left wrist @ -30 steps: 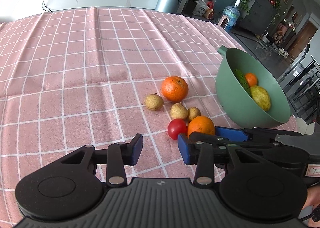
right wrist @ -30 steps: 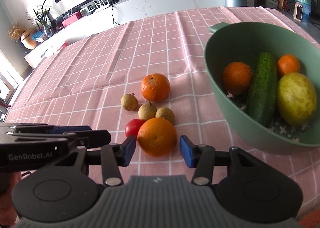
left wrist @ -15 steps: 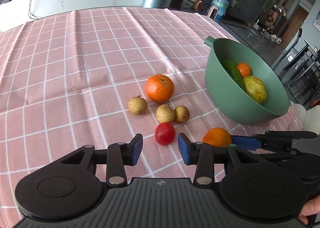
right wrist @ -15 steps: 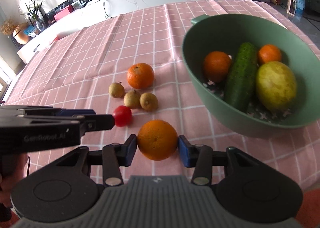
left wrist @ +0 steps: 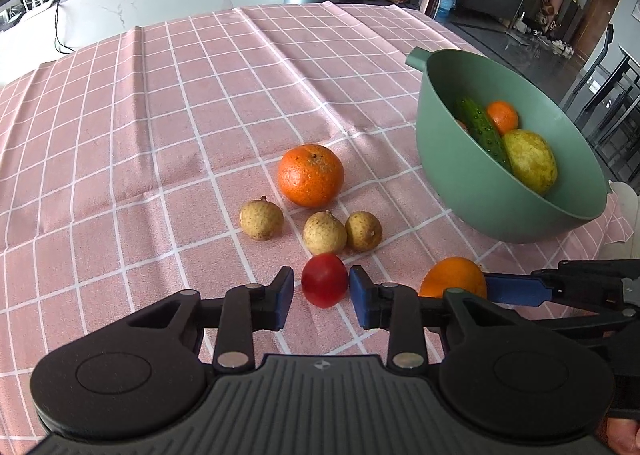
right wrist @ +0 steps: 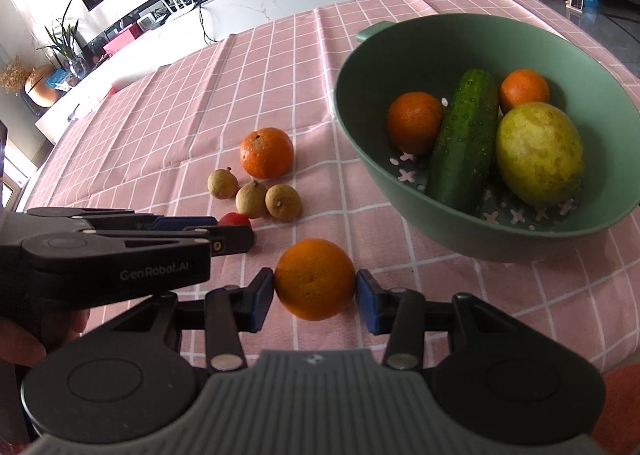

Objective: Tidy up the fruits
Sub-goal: 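Grasp an orange with the right tool while the left tool grasps the red tomato, then lower the orange and tomato into the colander and open both tools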

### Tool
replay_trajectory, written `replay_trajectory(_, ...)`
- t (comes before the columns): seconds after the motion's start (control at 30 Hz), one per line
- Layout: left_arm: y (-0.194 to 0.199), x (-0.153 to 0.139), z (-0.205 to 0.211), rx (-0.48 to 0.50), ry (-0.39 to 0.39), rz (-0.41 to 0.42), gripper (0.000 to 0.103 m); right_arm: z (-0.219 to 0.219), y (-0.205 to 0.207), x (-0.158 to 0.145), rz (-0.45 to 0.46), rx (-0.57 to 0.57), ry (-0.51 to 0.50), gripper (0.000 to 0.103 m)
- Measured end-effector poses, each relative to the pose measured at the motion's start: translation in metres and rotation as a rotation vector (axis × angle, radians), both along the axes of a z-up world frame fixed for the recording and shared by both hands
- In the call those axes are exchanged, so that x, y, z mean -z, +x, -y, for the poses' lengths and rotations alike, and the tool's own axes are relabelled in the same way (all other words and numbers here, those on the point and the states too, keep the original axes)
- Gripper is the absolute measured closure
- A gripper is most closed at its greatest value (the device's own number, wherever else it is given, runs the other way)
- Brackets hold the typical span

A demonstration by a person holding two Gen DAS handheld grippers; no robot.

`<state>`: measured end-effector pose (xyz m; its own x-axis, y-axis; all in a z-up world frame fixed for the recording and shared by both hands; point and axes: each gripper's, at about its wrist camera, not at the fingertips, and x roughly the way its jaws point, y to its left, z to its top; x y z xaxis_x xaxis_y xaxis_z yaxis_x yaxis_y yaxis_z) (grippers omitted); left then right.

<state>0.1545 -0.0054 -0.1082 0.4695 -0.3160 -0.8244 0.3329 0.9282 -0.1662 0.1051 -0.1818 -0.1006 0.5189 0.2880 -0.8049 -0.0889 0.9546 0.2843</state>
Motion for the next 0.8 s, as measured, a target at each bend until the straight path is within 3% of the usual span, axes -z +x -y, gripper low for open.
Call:
replay_trajectory(0.23, -0.006, -0.006, 0.001, -0.017, 0.005, 0.015, 0.075, 0.001, -0.003, -0.003, 0.018, 0.000, 0.002, 0.062)
replay_trajectory(0.43, -0.022, -0.034, 0.000, -0.039, -0.023, 0.061, 0.075, 0.005, -0.018, -0.020, 0.054, -0.017, 0.006, 0.062)
replay_trajectory(0.8, -0.032, -0.099, 0.031, 0.022, -0.169, 0.129, 0.075, 0.048, -0.048, -0.083, 0.213, 0.024, -0.012, 0.062)
